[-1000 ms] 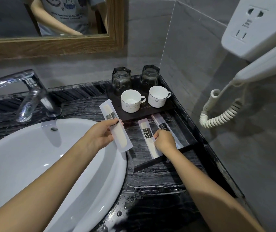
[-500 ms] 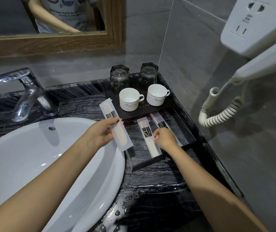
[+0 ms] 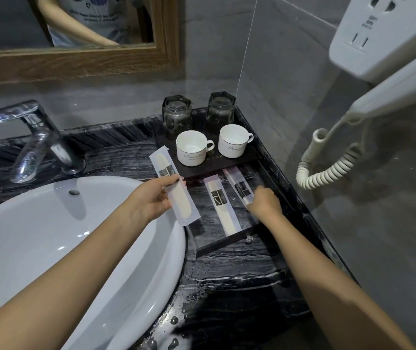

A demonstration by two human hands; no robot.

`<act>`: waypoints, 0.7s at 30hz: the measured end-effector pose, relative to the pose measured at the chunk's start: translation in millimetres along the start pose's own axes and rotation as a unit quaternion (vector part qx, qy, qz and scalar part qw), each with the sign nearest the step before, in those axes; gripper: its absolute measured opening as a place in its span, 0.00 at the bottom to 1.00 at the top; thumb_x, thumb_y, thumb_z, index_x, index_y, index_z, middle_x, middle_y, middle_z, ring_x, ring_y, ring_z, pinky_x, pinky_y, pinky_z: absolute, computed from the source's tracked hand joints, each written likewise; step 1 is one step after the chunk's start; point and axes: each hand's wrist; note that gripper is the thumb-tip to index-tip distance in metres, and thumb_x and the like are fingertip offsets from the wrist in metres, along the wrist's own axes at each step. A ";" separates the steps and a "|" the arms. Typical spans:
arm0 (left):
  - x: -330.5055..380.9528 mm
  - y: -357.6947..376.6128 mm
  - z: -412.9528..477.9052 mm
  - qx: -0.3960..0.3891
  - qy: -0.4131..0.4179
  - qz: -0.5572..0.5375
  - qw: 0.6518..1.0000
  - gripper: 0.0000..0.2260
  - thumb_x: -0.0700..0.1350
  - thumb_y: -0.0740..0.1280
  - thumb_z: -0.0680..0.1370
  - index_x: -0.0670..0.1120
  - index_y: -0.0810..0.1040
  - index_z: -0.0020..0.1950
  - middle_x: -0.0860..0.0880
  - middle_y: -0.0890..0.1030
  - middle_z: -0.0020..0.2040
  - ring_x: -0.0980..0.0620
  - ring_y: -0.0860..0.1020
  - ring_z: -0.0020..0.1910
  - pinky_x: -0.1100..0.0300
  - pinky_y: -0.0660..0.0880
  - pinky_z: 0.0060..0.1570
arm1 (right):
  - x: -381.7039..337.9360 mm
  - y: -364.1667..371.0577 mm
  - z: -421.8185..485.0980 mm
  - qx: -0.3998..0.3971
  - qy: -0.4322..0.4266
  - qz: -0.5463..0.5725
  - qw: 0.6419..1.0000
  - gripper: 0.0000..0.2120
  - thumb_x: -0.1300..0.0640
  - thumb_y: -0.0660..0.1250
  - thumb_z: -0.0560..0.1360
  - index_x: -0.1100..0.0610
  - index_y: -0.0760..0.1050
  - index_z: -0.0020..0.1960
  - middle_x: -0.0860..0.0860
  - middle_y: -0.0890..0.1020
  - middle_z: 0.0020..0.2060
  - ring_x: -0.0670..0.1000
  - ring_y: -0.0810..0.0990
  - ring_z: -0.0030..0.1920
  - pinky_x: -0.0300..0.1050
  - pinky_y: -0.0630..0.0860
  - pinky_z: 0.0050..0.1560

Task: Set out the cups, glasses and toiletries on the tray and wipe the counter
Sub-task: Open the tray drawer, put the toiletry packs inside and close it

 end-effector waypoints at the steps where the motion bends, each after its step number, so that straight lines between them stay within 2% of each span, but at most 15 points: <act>1: 0.6 -0.6 0.3 0.001 0.001 0.000 1.000 0.03 0.35 0.65 0.75 0.39 0.76 0.47 0.44 0.79 0.41 0.53 0.82 0.28 0.58 0.81 0.31 | -0.4 -0.7 0.0 -0.004 0.003 0.003 1.000 0.20 0.60 0.69 0.73 0.64 0.70 0.63 0.61 0.76 0.62 0.62 0.77 0.60 0.50 0.76 0.54; 5: 1.4 -3.3 0.7 0.000 0.004 0.001 1.000 0.04 0.35 0.65 0.75 0.39 0.76 0.48 0.44 0.79 0.41 0.53 0.82 0.28 0.58 0.81 0.30 | -0.2 -6.0 1.5 -0.041 0.002 0.022 0.999 0.12 0.59 0.68 0.74 0.64 0.74 0.54 0.60 0.80 0.57 0.58 0.79 0.49 0.43 0.72 0.43; 8: 0.4 -2.7 1.0 0.000 0.001 0.000 1.000 0.04 0.35 0.65 0.75 0.40 0.76 0.49 0.44 0.79 0.41 0.53 0.82 0.28 0.58 0.82 0.32 | 0.7 -9.6 2.4 -0.057 0.011 0.050 0.997 0.17 0.59 0.70 0.73 0.65 0.74 0.58 0.60 0.79 0.59 0.57 0.79 0.53 0.42 0.71 0.44; 11: -0.4 -1.7 1.6 -0.002 -0.001 0.002 1.000 0.03 0.35 0.65 0.75 0.40 0.76 0.47 0.44 0.79 0.41 0.54 0.82 0.27 0.58 0.82 0.32 | 1.6 -9.7 1.6 -0.061 0.000 0.050 0.997 0.11 0.59 0.71 0.71 0.61 0.73 0.50 0.57 0.79 0.53 0.54 0.76 0.46 0.43 0.72 0.43; 13: -0.8 -1.5 2.2 -0.003 -0.002 0.002 1.000 0.03 0.35 0.65 0.75 0.39 0.76 0.48 0.44 0.79 0.41 0.54 0.82 0.28 0.58 0.82 0.32 | 3.0 -9.1 1.0 -0.062 -0.007 0.050 0.997 0.12 0.58 0.72 0.71 0.58 0.70 0.47 0.57 0.78 0.51 0.54 0.74 0.45 0.43 0.72 0.43; 16: -0.6 -1.1 2.2 -0.006 -0.001 0.003 1.000 0.06 0.36 0.65 0.75 0.39 0.75 0.51 0.44 0.79 0.41 0.54 0.82 0.28 0.58 0.82 0.33 | 4.8 -8.6 0.1 -0.067 -0.011 0.038 0.997 0.14 0.57 0.73 0.70 0.60 0.72 0.51 0.57 0.78 0.58 0.55 0.77 0.50 0.43 0.72 0.45; 18: -0.6 -1.1 1.7 -0.012 -0.003 -0.001 1.000 0.06 0.36 0.65 0.75 0.39 0.75 0.52 0.44 0.80 0.41 0.53 0.82 0.29 0.57 0.82 0.34 | 3.9 -9.4 -3.0 -0.072 -0.012 0.018 0.997 0.23 0.54 0.73 0.70 0.62 0.72 0.60 0.58 0.77 0.61 0.58 0.77 0.58 0.46 0.74 0.51; 20: -1.5 -1.4 1.3 -0.022 -0.006 -0.017 1.000 0.06 0.36 0.64 0.76 0.38 0.76 0.51 0.42 0.82 0.39 0.51 0.83 0.30 0.55 0.82 0.35 | 1.2 -12.8 -9.4 -0.026 -0.032 -0.012 0.999 0.27 0.52 0.71 0.72 0.63 0.68 0.65 0.59 0.73 0.64 0.59 0.74 0.63 0.49 0.73 0.58; 21: -2.1 -1.4 1.5 -0.027 -0.006 -0.025 0.999 0.05 0.36 0.63 0.76 0.38 0.76 0.51 0.42 0.83 0.36 0.50 0.83 0.31 0.54 0.82 0.35 | -1.9 -15.2 -13.8 0.011 -0.056 -0.008 0.998 0.26 0.51 0.70 0.73 0.62 0.68 0.65 0.59 0.73 0.63 0.59 0.73 0.63 0.51 0.73 0.59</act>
Point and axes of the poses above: each hand's wrist, its own z-axis towards the middle knuckle, its own y-axis out of the palm, x = y × z
